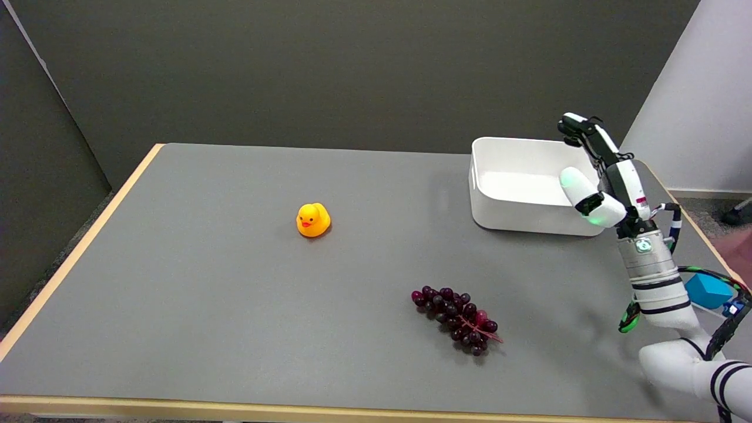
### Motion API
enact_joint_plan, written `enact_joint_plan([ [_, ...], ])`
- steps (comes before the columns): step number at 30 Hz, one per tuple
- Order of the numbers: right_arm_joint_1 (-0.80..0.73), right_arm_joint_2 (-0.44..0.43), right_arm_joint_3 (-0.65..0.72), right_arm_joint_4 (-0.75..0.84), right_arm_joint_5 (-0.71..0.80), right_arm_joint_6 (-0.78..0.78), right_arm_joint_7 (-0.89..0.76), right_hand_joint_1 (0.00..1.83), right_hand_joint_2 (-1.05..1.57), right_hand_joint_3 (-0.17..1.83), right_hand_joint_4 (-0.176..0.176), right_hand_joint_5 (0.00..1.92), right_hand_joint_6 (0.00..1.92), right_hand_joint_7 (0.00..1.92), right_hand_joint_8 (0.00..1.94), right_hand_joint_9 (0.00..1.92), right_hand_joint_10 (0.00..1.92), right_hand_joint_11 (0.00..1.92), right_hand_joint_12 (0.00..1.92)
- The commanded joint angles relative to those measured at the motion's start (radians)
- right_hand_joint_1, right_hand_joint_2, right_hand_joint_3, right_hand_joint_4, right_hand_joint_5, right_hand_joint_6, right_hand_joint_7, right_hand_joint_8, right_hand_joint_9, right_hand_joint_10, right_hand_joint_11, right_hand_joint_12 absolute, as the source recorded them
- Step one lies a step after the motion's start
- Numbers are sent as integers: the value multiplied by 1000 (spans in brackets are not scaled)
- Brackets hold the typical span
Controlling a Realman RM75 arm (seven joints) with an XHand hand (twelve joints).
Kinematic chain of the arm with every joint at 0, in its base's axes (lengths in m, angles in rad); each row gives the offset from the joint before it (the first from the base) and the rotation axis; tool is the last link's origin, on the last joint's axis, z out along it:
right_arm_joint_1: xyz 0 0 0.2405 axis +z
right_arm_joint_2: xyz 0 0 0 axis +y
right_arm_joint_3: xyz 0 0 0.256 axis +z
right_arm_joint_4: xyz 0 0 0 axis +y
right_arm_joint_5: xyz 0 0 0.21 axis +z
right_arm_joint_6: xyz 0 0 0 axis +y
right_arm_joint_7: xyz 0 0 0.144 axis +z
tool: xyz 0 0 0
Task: Pick up the grape.
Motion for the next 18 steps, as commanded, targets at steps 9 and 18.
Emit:
enact_joint_plan([
  [9,-281,114,181,475,-465,-256,-150,551,643,853,-51,269,494,373,469,214,904,-1,1191],
  [18,-420,50,184,692,-573,-652,-563,527,615,922,-81,250,514,344,510,217,866,2,1183],
])
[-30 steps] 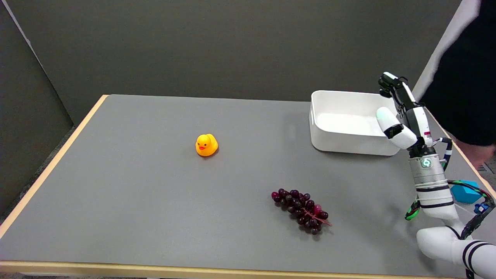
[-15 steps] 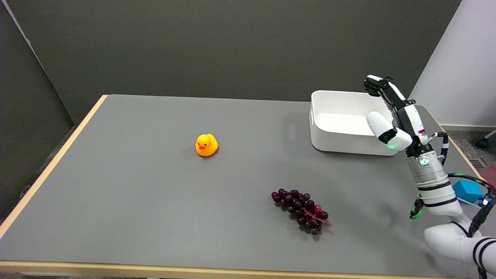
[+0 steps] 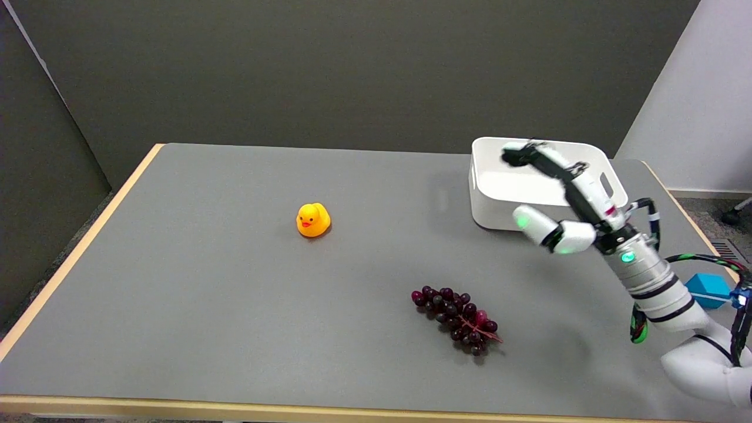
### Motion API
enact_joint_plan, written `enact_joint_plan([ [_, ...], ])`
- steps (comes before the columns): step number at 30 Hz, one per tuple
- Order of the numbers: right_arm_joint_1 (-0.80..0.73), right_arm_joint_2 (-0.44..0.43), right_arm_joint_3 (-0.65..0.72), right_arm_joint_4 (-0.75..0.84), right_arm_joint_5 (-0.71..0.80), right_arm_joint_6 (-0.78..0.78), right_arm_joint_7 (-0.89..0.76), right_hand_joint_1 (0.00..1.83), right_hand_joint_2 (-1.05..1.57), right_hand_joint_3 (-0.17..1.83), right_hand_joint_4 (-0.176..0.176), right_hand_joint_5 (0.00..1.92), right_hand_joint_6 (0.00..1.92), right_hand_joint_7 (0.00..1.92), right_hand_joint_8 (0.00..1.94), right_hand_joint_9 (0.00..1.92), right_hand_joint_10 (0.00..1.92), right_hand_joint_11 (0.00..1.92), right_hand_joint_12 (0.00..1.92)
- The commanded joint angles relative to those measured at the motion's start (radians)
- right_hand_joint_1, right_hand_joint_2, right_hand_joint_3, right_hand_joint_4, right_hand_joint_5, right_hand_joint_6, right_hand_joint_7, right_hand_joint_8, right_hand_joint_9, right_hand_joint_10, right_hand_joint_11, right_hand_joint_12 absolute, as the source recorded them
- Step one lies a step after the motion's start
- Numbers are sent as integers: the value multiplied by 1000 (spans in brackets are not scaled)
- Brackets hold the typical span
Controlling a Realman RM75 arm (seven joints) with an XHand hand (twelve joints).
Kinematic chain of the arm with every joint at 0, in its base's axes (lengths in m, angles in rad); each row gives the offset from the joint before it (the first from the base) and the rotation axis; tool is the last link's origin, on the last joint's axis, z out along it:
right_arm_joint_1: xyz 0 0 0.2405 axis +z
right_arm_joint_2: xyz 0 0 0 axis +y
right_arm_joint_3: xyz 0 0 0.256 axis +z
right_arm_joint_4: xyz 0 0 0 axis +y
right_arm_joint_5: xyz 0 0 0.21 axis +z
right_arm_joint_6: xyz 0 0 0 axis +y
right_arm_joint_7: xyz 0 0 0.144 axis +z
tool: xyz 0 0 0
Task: Pick up the grape.
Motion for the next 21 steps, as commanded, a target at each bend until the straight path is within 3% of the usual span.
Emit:
enact_joint_plan([
  [1,-269,-61,107,425,-315,-571,-571,551,625,887,-85,256,503,354,492,207,883,0,1204],
  [7,-312,-121,90,482,-286,-687,-754,567,627,846,-94,261,494,368,482,197,903,0,1247],
  [13,-363,-129,90,549,-212,-843,-838,505,618,811,-131,256,504,387,520,210,934,32,1279],
  [21,-369,-133,89,566,-139,-863,-938,469,621,792,-158,220,470,355,514,180,925,22,1270],
])
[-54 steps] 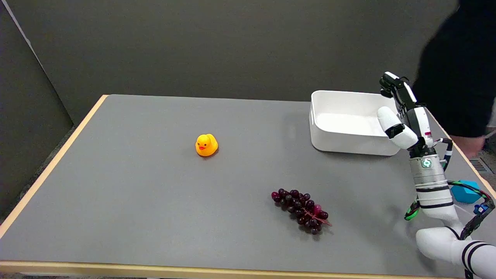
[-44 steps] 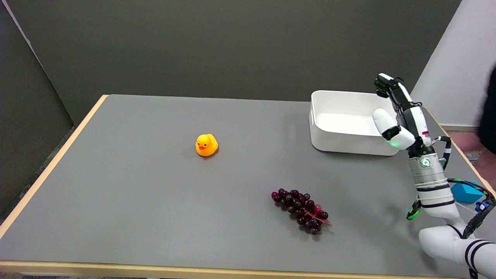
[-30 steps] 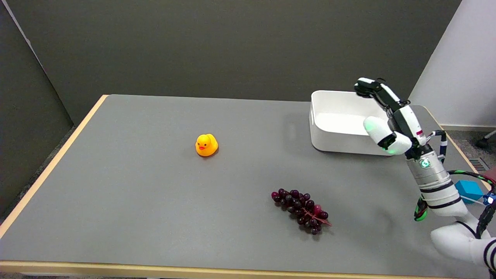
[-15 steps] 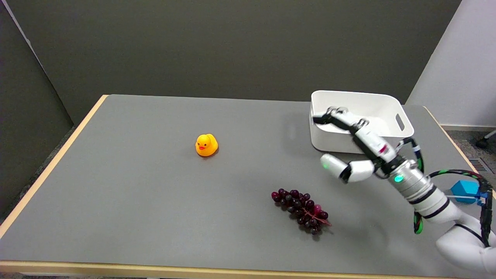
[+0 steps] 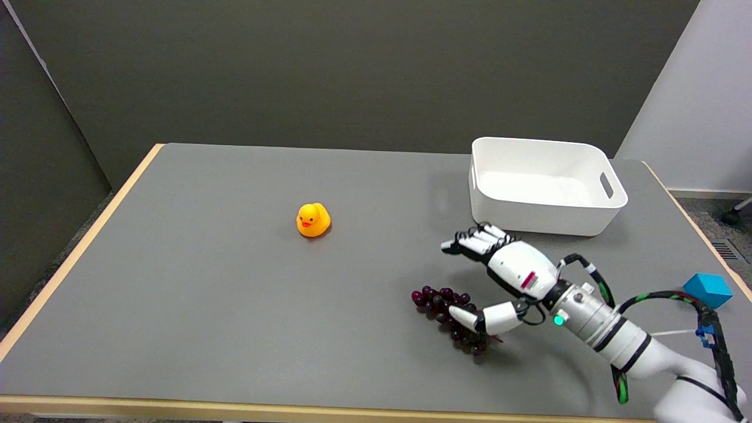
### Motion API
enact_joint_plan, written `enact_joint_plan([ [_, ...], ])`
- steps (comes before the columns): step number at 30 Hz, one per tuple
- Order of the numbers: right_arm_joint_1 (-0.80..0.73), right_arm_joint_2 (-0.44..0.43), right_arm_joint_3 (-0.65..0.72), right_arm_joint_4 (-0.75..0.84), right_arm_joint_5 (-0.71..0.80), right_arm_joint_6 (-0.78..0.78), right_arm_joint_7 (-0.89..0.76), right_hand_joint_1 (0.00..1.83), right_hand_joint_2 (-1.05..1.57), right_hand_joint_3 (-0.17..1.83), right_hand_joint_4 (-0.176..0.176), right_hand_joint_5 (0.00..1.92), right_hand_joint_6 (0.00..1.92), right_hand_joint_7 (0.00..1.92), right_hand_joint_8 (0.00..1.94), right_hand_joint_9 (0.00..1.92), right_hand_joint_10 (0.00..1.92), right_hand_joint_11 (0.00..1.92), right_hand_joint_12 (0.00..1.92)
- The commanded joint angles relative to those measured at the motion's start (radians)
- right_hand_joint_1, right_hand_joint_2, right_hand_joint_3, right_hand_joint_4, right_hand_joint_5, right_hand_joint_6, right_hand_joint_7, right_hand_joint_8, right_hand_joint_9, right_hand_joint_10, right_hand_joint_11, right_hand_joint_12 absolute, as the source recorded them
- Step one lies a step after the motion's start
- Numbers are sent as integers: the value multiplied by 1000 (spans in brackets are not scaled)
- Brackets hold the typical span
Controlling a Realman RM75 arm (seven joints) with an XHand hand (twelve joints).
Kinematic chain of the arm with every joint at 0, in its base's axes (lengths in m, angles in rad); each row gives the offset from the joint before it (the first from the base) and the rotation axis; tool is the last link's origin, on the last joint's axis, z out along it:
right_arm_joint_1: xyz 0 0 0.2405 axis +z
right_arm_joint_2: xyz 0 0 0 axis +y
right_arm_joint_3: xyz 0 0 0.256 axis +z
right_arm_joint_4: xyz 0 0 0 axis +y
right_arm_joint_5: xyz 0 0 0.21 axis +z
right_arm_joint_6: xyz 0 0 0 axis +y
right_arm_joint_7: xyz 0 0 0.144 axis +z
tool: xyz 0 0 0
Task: Pick up the grape.
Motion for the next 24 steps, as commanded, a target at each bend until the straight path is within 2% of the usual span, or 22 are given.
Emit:
enact_joint_plan([
  [1,-126,-57,13,192,66,-294,-370,468,621,792,-158,220,469,354,515,180,925,22,1270],
  [13,-156,-64,25,258,66,-265,-435,462,622,787,-169,217,473,366,547,193,949,41,1294],
  [18,-145,-62,4,205,66,-148,-436,525,631,806,-170,246,515,416,598,241,989,60,1307],
  [20,-128,-68,-24,151,66,-44,-443,601,641,832,-165,276,557,482,682,325,1059,105,1345],
  [22,-114,-72,-47,124,75,25,-452,746,652,898,-142,346,676,619,867,494,1184,226,1473],
  [24,-105,-68,-59,120,103,33,-466,849,705,890,-143,471,1012,773,1135,680,1341,458,1684],
])
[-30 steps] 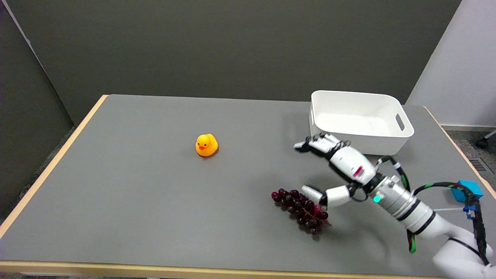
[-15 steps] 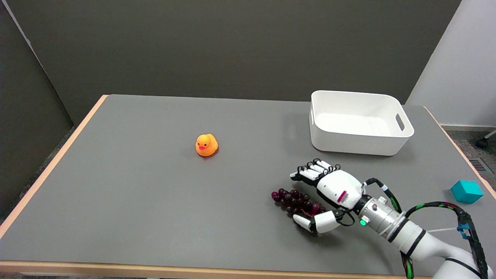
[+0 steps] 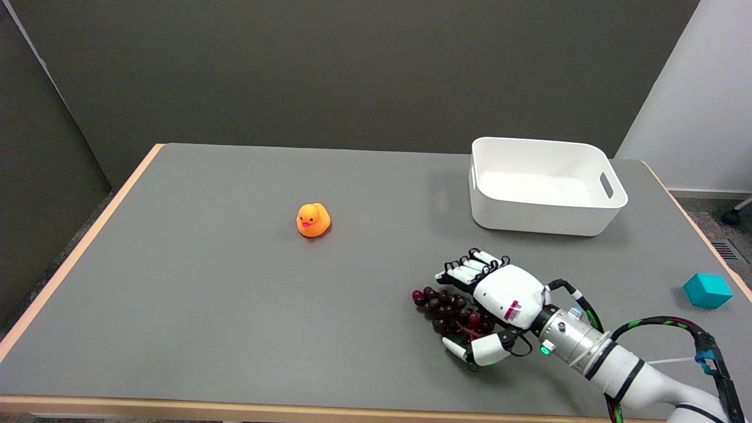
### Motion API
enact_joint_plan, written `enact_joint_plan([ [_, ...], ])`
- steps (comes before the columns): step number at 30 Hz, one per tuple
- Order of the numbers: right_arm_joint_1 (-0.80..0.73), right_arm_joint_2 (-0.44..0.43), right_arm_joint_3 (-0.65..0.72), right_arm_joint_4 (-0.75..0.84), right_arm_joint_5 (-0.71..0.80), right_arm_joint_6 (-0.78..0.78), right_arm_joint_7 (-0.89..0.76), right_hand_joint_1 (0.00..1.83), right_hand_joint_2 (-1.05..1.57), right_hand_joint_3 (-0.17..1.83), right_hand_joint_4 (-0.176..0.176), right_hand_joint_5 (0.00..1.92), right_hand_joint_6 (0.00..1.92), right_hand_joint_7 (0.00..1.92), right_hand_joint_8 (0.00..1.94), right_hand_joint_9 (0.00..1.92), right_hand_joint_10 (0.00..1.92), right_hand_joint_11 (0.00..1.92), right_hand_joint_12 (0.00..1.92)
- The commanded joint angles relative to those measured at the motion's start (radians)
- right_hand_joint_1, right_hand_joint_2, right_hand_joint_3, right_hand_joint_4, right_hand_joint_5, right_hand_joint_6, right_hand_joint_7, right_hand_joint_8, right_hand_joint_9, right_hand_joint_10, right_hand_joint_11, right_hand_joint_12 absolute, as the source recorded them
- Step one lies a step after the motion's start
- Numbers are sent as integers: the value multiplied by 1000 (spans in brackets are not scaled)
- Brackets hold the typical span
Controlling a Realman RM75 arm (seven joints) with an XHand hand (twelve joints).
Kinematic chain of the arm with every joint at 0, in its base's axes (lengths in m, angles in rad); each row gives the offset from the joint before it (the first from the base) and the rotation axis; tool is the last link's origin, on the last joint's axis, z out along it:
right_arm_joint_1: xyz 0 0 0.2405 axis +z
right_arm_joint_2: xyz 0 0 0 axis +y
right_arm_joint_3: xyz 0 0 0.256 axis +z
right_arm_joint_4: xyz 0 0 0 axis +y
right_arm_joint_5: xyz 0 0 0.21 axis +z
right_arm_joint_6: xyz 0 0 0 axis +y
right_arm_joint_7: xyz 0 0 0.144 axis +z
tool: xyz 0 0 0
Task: Pick up the grape.
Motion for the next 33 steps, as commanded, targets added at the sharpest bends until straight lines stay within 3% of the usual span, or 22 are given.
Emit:
enact_joint_plan([
  [1,25,-14,-83,-80,56,246,-121,985,874,650,-155,563,1206,776,1285,749,1406,546,1769],
  [2,27,-12,-89,-80,60,246,-135,1149,1095,321,-172,663,1399,746,1430,803,1459,616,1838],
  [3,28,-12,-92,-80,61,246,-142,1185,1140,260,-176,681,1447,737,1470,827,1466,663,1877],
  [9,41,-12,-93,-82,61,246,-153,1187,1077,402,-176,679,1478,736,1515,891,1647,642,1921],
  [11,47,-12,-94,-82,66,243,-153,1182,1078,422,-176,660,1511,722,1546,908,1799,780,1921],
  [15,61,-12,-95,-82,70,245,-153,1178,1069,462,-176,646,1541,709,1582,920,1907,1084,1921],
  [18,79,-12,-88,-82,88,245,-153,1174,1065,478,-176,645,1547,704,1596,933,1921,1120,1921],
  [25,224,-18,-87,-180,304,336,-144,1174,1060,493,-176,644,1555,702,1603,939,1921,1142,1921],
  [33,415,-14,-68,-284,545,330,-153,1178,1037,527,-176,658,1548,714,1598,968,1921,1176,1921],
])
